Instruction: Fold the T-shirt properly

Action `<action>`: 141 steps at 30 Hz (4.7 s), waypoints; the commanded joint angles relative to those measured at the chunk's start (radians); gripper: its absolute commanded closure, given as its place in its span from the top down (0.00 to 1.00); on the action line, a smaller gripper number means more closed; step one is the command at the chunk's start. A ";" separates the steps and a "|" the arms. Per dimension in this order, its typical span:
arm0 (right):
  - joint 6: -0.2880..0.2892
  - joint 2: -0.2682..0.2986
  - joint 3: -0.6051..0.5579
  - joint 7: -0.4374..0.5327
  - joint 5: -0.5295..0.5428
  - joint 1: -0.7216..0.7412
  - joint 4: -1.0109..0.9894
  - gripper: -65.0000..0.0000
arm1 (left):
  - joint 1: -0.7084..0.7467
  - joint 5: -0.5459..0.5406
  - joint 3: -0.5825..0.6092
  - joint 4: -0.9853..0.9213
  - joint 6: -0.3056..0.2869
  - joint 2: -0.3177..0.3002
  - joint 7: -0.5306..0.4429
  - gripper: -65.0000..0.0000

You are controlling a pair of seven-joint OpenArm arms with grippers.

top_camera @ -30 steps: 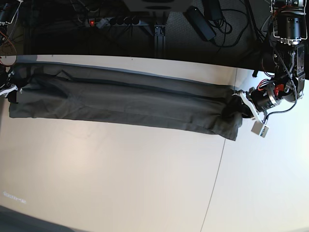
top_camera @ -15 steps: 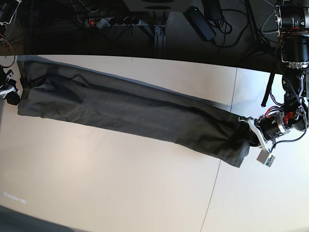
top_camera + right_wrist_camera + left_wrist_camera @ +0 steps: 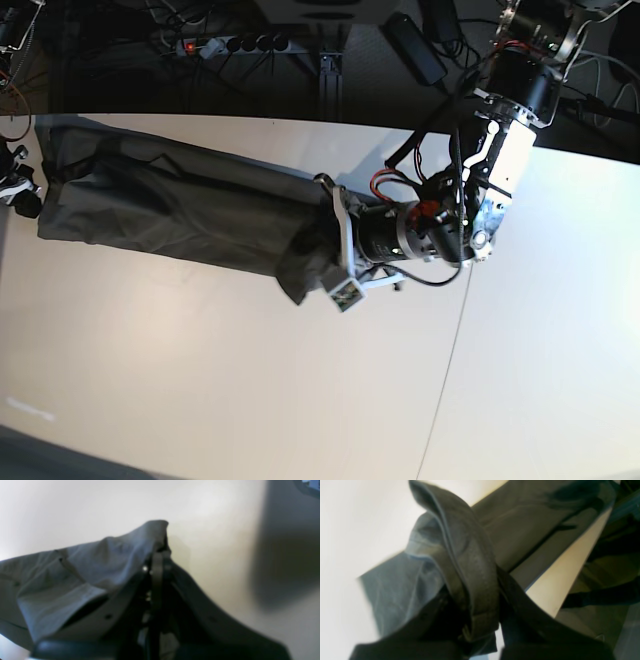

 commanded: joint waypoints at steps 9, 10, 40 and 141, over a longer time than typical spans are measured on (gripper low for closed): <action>0.076 0.029 0.008 0.018 0.015 0.010 0.014 0.00 | -0.021 0.167 0.063 -0.098 0.006 0.147 -0.090 0.00; 0.076 0.029 0.008 0.018 0.015 0.011 0.014 0.00 | -0.021 0.169 0.063 -0.115 0.006 0.160 -0.090 0.00; 0.076 0.040 0.094 -0.016 0.078 0.011 0.046 0.00 | -0.020 0.122 -0.112 -0.153 0.006 0.235 -0.073 0.00; 0.080 0.114 -0.002 -0.034 0.177 -0.117 -0.061 0.69 | -0.014 0.079 -0.136 -0.153 0.006 0.102 -0.067 0.05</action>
